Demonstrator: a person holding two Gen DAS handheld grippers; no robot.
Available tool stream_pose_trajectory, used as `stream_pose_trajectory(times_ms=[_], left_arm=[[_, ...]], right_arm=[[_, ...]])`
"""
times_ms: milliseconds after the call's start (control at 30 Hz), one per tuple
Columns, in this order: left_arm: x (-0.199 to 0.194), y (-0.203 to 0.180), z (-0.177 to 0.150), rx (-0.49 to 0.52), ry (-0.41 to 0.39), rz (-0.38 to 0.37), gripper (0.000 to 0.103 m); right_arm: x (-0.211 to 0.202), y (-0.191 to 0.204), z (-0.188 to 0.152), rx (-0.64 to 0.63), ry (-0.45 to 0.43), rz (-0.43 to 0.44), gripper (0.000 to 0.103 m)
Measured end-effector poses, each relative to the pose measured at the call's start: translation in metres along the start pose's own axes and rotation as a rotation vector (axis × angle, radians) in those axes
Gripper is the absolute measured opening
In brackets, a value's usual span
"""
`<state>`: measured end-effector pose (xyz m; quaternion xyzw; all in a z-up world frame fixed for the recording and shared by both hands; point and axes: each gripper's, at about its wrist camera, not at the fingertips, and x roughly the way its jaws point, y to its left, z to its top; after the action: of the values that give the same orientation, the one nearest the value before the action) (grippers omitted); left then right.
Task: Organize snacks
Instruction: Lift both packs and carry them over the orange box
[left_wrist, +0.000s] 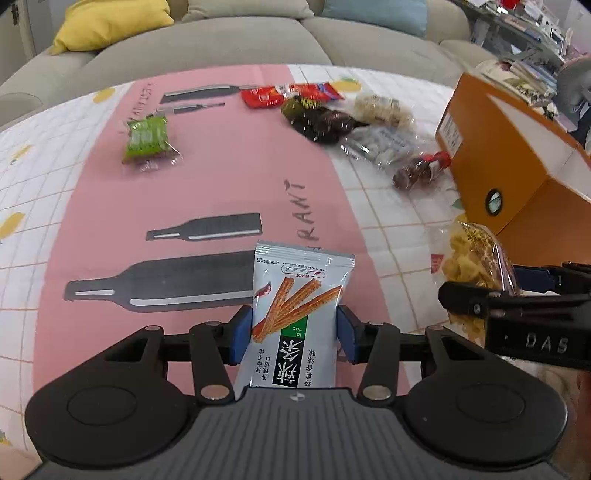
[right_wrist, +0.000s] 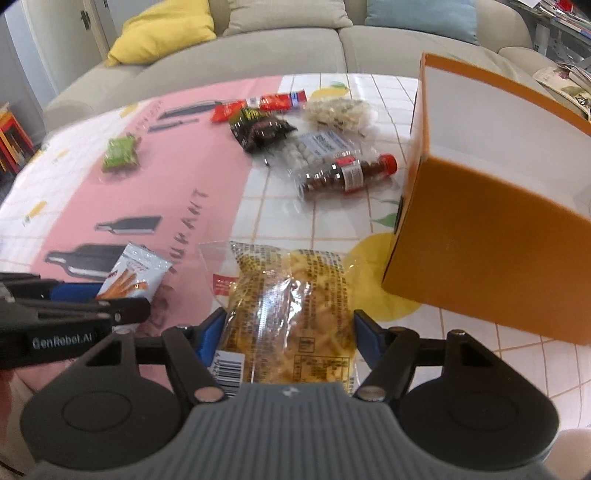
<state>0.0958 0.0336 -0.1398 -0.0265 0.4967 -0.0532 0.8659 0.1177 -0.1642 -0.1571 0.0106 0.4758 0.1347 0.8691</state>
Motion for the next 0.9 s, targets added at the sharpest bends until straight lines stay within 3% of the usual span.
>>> stream_pose_trajectory(times_ms=[133, 300, 433, 600, 900], left_arm=[[-0.022, 0.002, 0.005, -0.028, -0.029, -0.020, 0.055], [-0.057, -0.007, 0.020, -0.045, -0.078, -0.085, 0.055], [-0.082, -0.030, 0.037, 0.031, -0.118, -0.114, 0.055], [-0.099, -0.064, 0.068, 0.110, -0.140, -0.208, 0.055], [-0.085, -0.142, 0.139, 0.248, -0.155, -0.366, 0.055]], right_arm=[[-0.019, -0.002, 0.005, 0.060, -0.014, 0.047, 0.069], [-0.059, -0.001, 0.009, 0.061, -0.095, 0.078, 0.069], [-0.091, -0.011, 0.020, 0.074, -0.151, 0.092, 0.069], [-0.123, -0.041, 0.035, 0.080, -0.181, 0.079, 0.069], [-0.153, -0.122, 0.073, 0.115, -0.188, -0.018, 0.069]])
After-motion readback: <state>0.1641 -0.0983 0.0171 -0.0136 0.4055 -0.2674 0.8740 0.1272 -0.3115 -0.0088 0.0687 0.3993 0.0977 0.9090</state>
